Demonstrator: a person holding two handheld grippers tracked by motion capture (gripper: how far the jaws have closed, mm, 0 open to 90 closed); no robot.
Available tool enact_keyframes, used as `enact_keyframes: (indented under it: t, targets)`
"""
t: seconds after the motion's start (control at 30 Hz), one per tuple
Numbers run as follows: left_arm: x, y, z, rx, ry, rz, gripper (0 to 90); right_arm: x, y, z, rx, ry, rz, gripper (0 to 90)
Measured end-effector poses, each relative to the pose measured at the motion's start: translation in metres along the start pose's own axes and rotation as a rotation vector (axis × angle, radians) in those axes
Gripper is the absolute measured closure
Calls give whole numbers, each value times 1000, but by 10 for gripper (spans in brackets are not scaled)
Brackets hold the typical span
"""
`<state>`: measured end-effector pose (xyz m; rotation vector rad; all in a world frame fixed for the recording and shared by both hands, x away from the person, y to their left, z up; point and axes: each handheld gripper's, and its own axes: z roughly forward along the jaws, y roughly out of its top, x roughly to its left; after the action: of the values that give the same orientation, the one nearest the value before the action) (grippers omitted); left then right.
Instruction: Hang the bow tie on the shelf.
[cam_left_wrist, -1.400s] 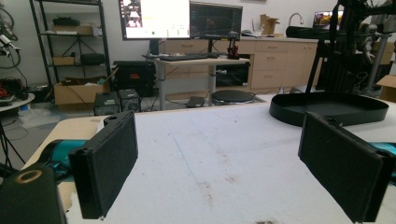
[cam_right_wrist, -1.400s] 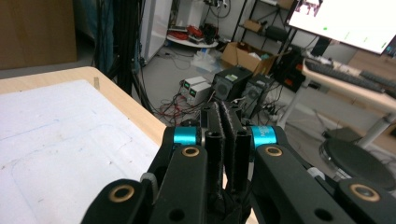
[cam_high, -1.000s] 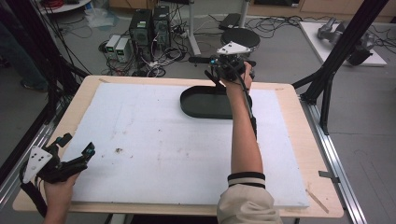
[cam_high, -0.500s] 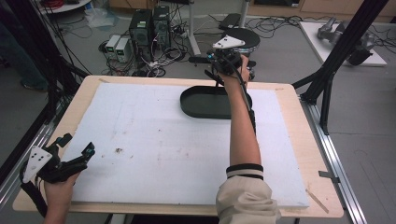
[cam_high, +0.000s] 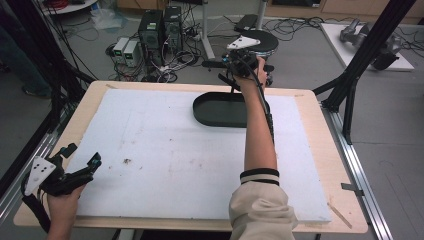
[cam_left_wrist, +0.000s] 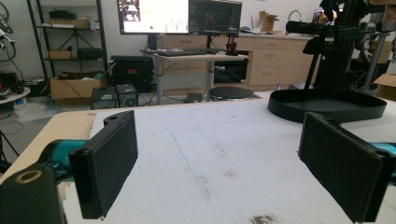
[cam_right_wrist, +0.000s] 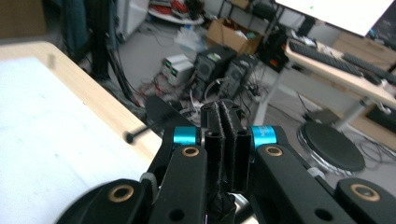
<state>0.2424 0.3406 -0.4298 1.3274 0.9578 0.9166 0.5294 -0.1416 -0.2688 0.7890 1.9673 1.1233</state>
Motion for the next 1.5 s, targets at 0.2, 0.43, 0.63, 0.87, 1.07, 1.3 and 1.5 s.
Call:
enact_keyframes:
  t: [0.2, 0.43, 0.63, 0.87, 1.07, 1.3, 1.5]
  targets:
    - [1, -1, 0, 5, -1, -1, 124, -4, -5, 4, 17, -16, 5, 879]
    - [1, -1, 0, 3, 0, -1, 124, -8, -9, 1, 11, -39, 22, 786]
    - [-2, 1, 1, -1, -6, 4, 124, -8, -2, -17, -45, -53, 33, 620]
    - [-4, 4, -1, -17, -11, -2, 124, -6, -2, -54, -111, -95, 38, 425]
    - [-7, 7, -2, -21, -18, 6, 124, -4, -8, -104, -181, -141, 49, 309]
    - [-9, 9, -3, -24, -19, 6, 124, 4, -31, -175, -270, -181, 85, 247]
    - [-11, 12, -4, -30, -15, 11, 124, 16, -55, -226, -328, -201, 131, 219]
